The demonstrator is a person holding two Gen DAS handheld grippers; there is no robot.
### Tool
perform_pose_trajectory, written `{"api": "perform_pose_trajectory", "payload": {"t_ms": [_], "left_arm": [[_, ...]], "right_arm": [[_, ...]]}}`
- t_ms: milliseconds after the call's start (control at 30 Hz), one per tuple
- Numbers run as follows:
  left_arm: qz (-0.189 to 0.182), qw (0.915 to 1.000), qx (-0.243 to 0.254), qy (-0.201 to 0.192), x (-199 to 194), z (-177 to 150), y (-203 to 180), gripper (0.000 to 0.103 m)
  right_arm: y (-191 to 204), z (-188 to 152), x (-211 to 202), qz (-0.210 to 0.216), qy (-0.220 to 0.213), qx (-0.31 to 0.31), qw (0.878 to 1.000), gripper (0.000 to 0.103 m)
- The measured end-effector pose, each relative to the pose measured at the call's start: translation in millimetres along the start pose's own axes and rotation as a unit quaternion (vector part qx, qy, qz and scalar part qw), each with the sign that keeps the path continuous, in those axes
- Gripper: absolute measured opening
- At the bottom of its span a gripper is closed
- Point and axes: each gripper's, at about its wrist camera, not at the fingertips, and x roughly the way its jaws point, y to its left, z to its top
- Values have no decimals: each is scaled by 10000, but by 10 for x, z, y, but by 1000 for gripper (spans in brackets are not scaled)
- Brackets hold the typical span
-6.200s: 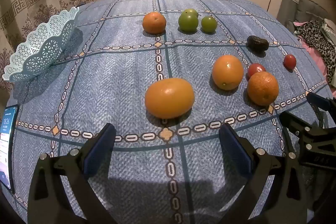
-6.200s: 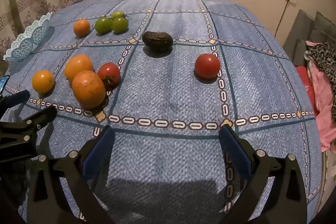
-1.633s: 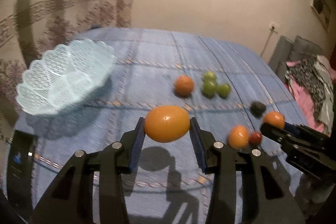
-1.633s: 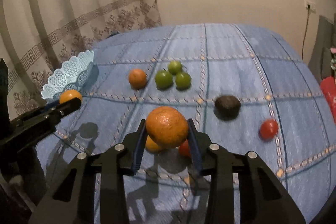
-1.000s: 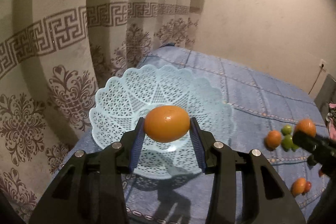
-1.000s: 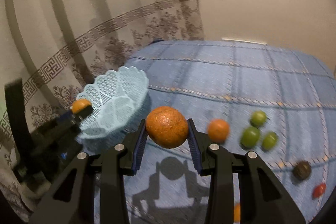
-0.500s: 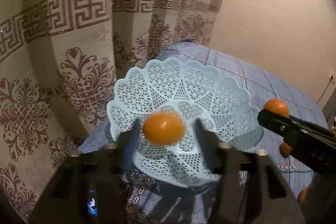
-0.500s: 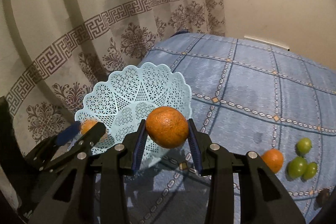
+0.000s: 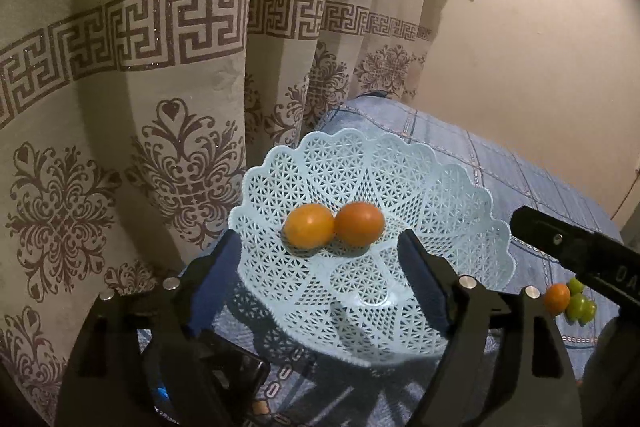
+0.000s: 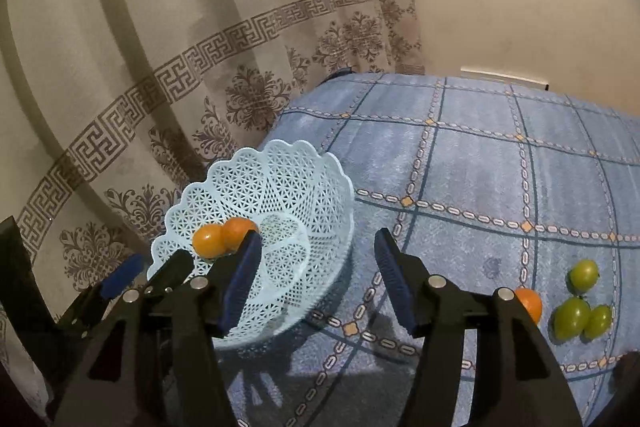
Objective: Organize fruits
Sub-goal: 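Move both open tools back toward the remaining fruit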
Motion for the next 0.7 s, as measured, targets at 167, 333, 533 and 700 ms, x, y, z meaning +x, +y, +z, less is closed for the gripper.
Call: {"api": "perform_pose_trajectory", "payload": {"t_ms": [167,333,533,700], "left_arm": [[-76,9999,46,-85,-54,-2,-47,93],[-126,9998,79,-125,-90,-10,-90,95],[-115,9996,140,-217,-162,-22,-117,98],[-110,9993,252,-257,-233,-19,-183,98]], "right_arm": [[-66,-90,-42,-27,-10,136,9999,61],[-141,-136,-117,-119,-72,185,9997,63],[-373,-157,-284,-272,-180,384,9987,63],[-587,-176,-405,-429,-217,524,9975,63]]}}
